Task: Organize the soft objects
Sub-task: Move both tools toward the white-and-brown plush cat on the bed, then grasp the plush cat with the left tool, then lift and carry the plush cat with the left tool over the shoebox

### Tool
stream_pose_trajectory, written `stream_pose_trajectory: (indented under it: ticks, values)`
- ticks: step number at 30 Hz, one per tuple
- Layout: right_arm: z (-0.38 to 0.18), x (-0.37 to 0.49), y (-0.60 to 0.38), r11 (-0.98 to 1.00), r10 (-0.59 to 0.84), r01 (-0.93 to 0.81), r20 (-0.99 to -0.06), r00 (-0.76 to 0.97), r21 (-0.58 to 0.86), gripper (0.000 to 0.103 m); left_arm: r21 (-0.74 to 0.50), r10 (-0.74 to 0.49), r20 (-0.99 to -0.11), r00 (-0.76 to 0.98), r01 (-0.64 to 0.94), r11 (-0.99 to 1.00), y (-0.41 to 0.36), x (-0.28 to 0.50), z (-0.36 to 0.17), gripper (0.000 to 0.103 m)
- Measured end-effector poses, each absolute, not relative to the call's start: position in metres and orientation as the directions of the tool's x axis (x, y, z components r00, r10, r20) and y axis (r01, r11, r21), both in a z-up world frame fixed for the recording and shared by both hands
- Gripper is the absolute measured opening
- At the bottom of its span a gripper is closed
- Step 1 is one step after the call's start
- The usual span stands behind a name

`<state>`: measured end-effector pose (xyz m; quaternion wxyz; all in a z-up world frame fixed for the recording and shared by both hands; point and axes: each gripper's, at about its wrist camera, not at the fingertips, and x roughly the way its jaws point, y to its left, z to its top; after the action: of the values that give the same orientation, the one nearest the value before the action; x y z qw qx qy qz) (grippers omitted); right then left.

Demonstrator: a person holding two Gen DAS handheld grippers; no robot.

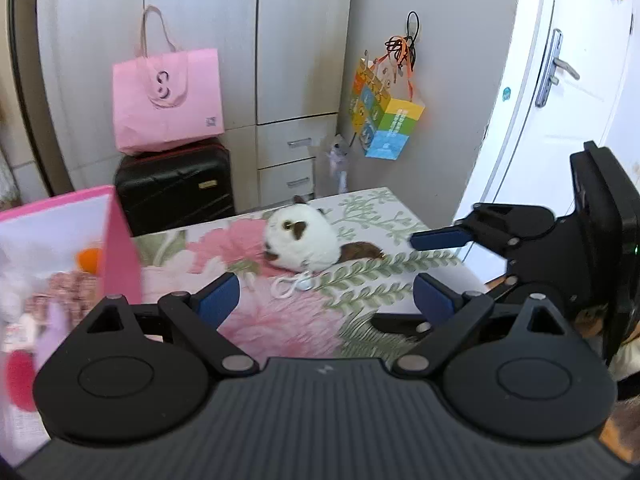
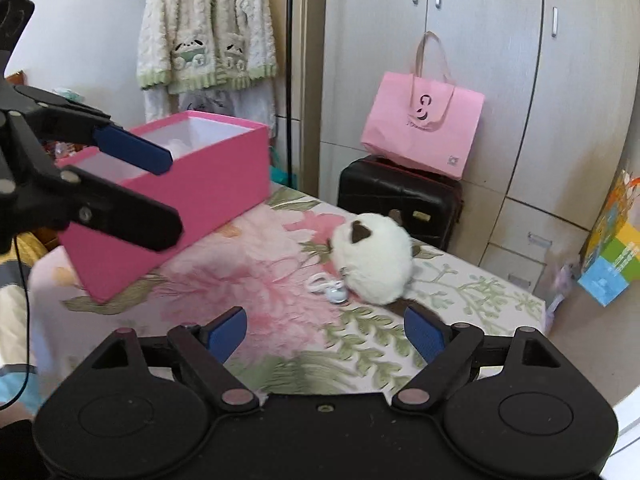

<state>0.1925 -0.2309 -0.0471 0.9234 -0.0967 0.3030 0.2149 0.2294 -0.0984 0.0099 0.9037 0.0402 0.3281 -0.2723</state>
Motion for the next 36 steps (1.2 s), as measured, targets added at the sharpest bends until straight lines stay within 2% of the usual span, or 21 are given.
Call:
stream_pose_trajectory:
  ticks: [9, 16, 21, 26, 27, 29, 30, 32, 34, 36]
  values:
    - [-0.069, 0.246, -0.24, 0.87, 0.404, -0.493, -0.559, 0.724, -0.009, 0.089, -0.151, -0.436, -0.589, 0.681, 0.437, 0.887, -0.126, 0.276, -0.023, 0.092]
    - [-0.09, 0.287, -0.243, 0.869, 0.431, -0.493, -0.562, 0.706, 0.047, 0.089, -0.247, -0.46, -0.58, 0.673, 0.393, 0.886, -0.137, 0.321, -0.053, 0.09]
    - [-0.1, 0.301, -0.238, 0.865, 0.439, -0.498, -0.583, 0.684, 0.066, 0.089, -0.244, -0.405, -0.603, 0.687, 0.325, 0.914, -0.143, 0.344, -0.075, 0.083]
    - [-0.111, 0.319, -0.249, 0.85, 0.51, -0.468, -0.603, 0.613, 0.242, 0.089, -0.234, -0.387, -0.594, 0.705, 0.308, 0.922, -0.143, 0.351, -0.088, 0.08]
    - [-0.114, 0.32, -0.25, 0.849, 0.512, -0.465, -0.607, 0.607, 0.251, 0.089, -0.247, -0.399, -0.597, 0.696, 0.313, 0.917, -0.142, 0.352, -0.089, 0.072]
    - [-0.12, 0.321, -0.249, 0.85, 0.512, -0.461, -0.61, 0.605, 0.256, 0.088, -0.267, -0.415, -0.593, 0.69, 0.318, 0.91, -0.142, 0.351, -0.09, 0.069]
    - [-0.121, 0.319, -0.249, 0.851, 0.51, -0.46, -0.603, 0.613, 0.252, 0.087, -0.257, -0.412, -0.592, 0.693, 0.322, 0.911, -0.143, 0.35, -0.091, 0.068]
    - [-0.122, 0.316, -0.247, 0.864, 0.485, -0.453, -0.601, 0.636, 0.218, 0.077, -0.24, -0.405, -0.591, 0.698, 0.327, 0.914, -0.145, 0.348, -0.091, 0.067]
    - [-0.121, 0.314, -0.248, 0.87, 0.476, -0.447, -0.592, 0.65, 0.209, 0.07, -0.238, -0.405, -0.59, 0.699, 0.329, 0.914, -0.145, 0.347, -0.09, 0.066]
    - [-0.12, 0.313, -0.249, 0.873, 0.473, -0.442, -0.588, 0.656, 0.208, 0.069, -0.236, -0.408, -0.591, 0.696, 0.334, 0.912, -0.145, 0.345, -0.089, 0.065]
